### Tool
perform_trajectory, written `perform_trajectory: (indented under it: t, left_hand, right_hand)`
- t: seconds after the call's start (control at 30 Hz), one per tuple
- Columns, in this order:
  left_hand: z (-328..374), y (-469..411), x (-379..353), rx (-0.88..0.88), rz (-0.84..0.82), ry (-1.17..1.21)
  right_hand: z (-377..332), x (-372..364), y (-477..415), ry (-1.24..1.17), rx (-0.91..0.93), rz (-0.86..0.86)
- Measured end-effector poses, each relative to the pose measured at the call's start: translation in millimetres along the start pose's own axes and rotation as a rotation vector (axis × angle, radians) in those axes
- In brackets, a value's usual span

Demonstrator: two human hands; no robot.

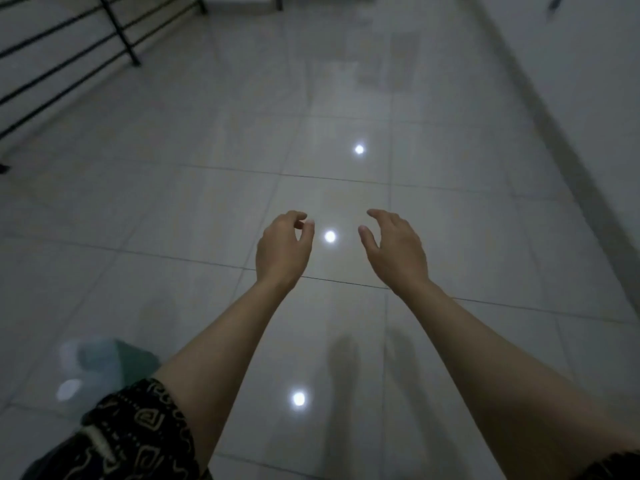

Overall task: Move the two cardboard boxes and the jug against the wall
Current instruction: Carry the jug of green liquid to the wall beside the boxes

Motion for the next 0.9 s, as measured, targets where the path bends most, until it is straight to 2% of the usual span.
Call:
perform_trajectory:
  t: [0.23, 0.43, 0.67, 0.9]
  left_hand:
    - [-188.4, -36.6, 189.1, 0.186, 0.086, -0.119]
    - [-322.9, -34.9, 310.0, 0.318, 0.133, -0.164]
    - [-432.7, 0.6, 354.8, 0.449, 0.157, -0.148]
    - [-565.2, 20.8, 309.4, 0.482, 0.117, -0.113]
  right_hand:
    - [-224.3, -140.3, 44.0, -0.056, 0.125, -0.154]
    - [-346.8, -238.8, 108.9, -0.079, 0.172, -0.289]
    - [-392.1, -335.0, 184.0, -0.004, 0.245, -0.457]
    - [-390.3, -486.5, 237.3, 0.005, 0.279, -0.580]
Point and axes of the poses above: each hand's wrist, its own y-axis away from the middle knuckle, its own x-axis out of the back of the hand, z = x × y, the point moved 8 cm from there along -y, towards the middle knuckle, and after that the axes turned 11 degrees about z, right-handed, at the moved point
